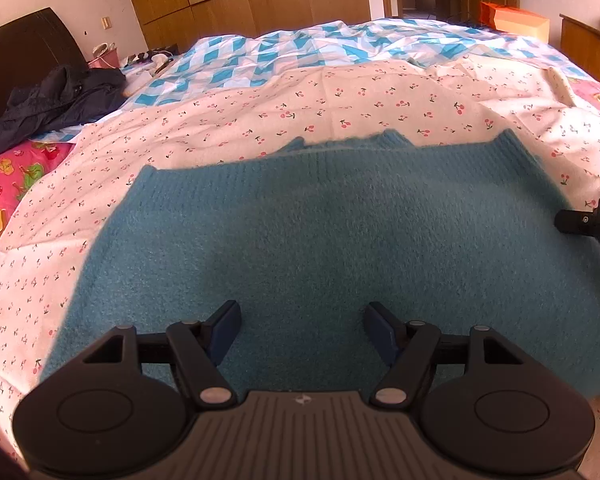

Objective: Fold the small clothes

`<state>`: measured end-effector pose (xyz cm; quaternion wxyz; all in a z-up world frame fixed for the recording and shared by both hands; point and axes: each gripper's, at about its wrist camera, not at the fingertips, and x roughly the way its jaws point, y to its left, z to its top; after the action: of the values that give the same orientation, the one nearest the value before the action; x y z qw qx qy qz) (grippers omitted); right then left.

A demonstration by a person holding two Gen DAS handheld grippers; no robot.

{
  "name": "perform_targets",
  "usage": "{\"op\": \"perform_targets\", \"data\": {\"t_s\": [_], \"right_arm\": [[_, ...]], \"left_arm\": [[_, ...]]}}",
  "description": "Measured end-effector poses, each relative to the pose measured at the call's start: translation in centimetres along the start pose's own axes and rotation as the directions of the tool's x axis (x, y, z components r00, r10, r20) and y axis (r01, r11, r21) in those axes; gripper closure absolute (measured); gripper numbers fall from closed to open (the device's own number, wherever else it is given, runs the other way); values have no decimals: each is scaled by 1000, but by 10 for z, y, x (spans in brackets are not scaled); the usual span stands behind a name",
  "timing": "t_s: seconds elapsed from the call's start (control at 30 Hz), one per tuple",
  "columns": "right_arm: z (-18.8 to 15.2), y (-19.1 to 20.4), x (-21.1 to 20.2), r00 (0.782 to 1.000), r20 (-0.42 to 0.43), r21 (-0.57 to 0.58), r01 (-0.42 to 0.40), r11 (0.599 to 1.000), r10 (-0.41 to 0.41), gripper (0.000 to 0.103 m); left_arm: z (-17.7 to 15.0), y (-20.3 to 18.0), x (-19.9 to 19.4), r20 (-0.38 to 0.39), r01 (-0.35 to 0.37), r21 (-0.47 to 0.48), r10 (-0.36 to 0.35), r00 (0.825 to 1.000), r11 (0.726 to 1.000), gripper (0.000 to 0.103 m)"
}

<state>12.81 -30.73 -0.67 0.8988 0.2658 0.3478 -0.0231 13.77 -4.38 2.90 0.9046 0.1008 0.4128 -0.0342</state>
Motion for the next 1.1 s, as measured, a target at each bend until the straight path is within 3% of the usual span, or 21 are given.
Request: {"op": "perform_targets", "data": {"t_s": [0.5, 0.9, 1.1], "right_arm": [[-1, 2, 1, 1000, 5, -25, 19, 1000, -19, 66], [0, 0, 2, 1000, -5, -20, 9, 1000, -9, 63], [7, -12, -11, 999, 26, 18, -24, 1000, 23, 53]], "left_arm": [[-6, 2, -16, 34, 41, -7, -40, 999, 999, 30], [-18, -18, -42, 67, 94, 94, -100, 993, 991, 30], [-30, -34, -53, 82, 109, 187, -126, 989, 976, 30]]}}
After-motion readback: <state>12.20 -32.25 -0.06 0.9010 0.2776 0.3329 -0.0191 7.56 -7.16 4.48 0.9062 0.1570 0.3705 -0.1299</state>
